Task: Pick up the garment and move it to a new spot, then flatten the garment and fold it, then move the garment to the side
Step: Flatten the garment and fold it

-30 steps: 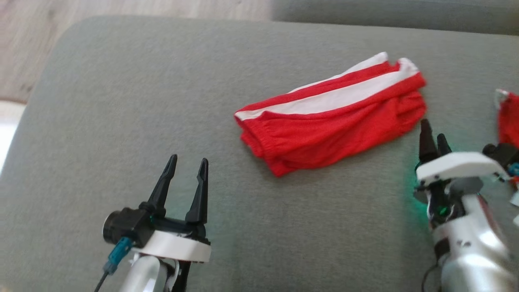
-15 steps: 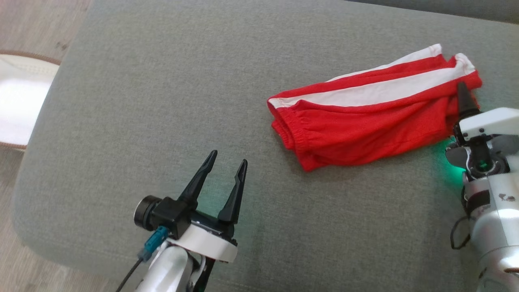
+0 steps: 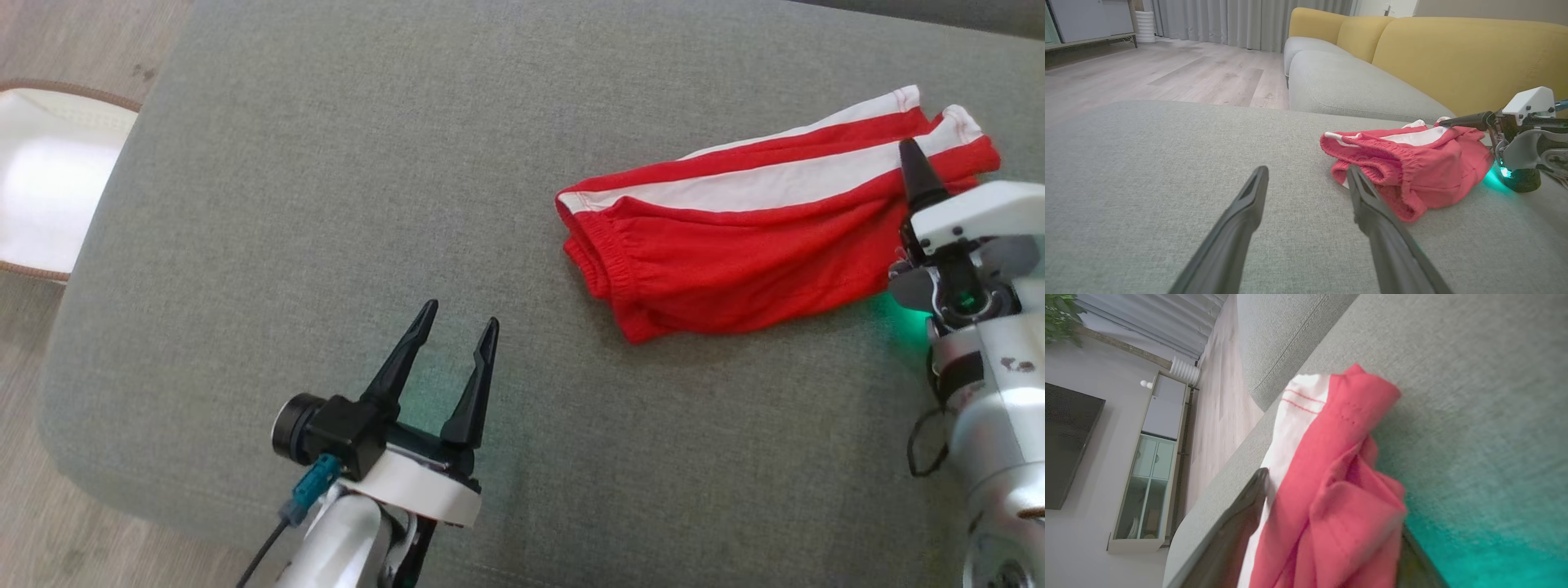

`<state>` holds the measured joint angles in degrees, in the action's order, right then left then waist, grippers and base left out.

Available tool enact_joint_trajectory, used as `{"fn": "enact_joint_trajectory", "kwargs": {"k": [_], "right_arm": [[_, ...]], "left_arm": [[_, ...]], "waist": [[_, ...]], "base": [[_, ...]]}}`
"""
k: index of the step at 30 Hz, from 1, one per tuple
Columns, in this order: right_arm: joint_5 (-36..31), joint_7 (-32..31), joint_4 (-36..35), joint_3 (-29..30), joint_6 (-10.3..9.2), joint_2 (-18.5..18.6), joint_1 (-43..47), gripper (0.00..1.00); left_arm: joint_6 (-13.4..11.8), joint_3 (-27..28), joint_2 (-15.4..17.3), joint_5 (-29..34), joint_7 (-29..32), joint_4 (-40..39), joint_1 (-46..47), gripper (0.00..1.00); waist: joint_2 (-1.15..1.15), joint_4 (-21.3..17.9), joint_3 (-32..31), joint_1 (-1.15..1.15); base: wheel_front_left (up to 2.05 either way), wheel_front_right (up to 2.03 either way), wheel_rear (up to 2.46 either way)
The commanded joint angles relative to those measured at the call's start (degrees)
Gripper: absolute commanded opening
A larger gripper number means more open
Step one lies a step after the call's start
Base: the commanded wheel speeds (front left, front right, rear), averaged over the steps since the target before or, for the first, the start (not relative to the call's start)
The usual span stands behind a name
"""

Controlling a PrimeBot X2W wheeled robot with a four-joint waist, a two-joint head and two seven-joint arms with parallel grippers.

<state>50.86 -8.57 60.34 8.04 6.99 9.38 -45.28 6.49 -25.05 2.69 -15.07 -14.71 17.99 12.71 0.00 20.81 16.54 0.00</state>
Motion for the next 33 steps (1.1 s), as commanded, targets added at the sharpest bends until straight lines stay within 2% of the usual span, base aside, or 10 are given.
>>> {"fn": "enact_joint_trajectory", "kwargs": {"k": [1, 2, 3, 4, 16, 23, 33], "right_arm": [[0.89, -0.49, 1.77, -2.07, 0.5, -3.93, 0.77, 1.0], [0.8, -0.24, 2.24, -2.16, 0.5, -3.75, 0.48, 0.71], [0.61, 0.19, 2.76, -2.26, 0.5, -3.51, 0.2, 0.33], [0.36, 0.61, 3.09, -2.5, 0.5, -3.33, -0.08, 0.0], [1.62, 7.74, 0.27, -4.76, 0.5, -2.91, 1.47, 0.0], [4.89, 14.47, -4.31, -4.58, 0.5, -3.35, 6.76, 0.0], [4.49, 22.24, -7.64, -5.64, 0.5, -4.36, 14.8, 0.0]], "left_arm": [[-0.39, 1.4, 0.19, -0.54, -0.29, -2.04, 2.04, 1.0], [-0.44, 1.36, 0.19, -0.67, -0.29, -2.07, 2.05, 1.0], [-0.48, 1.35, 0.19, -0.78, -0.29, -2.08, 2.04, 1.0], [-0.54, 1.37, 0.19, -0.89, -0.29, -2.07, 2.03, 1.0], [-0.66, 1.91, 0.19, -0.99, -0.29, -1.08, 1.64, 1.0], [-0.61, 3.38, 0.19, -1.16, -0.29, -1.23, 0.07, 1.0], [0.04, 5.58, 0.19, -0.33, -0.29, -0.98, -2.63, 1.0]], "waist": [[0.0, 0.16, 0.27, 0.0], [0.0, 0.22, 0.35, 0.0], [0.0, 0.25, 0.41, 0.0], [0.0, 0.24, 0.46, 0.0], [0.0, -3.0, -1.92, 0.0], [0.0, -7.39, -4.84, 0.0], [0.0, -13.38, -8.93, 0.0]], "base": [[0.0, 0.0, 0.0], [0.0, 0.0, 0.0], [0.0, 0.0, 0.0], [0.0, 0.0, 0.0], [0.0, 0.0, 0.0], [0.0, 0.0, 0.0], [0.0, 0.0, 0.0]]}}
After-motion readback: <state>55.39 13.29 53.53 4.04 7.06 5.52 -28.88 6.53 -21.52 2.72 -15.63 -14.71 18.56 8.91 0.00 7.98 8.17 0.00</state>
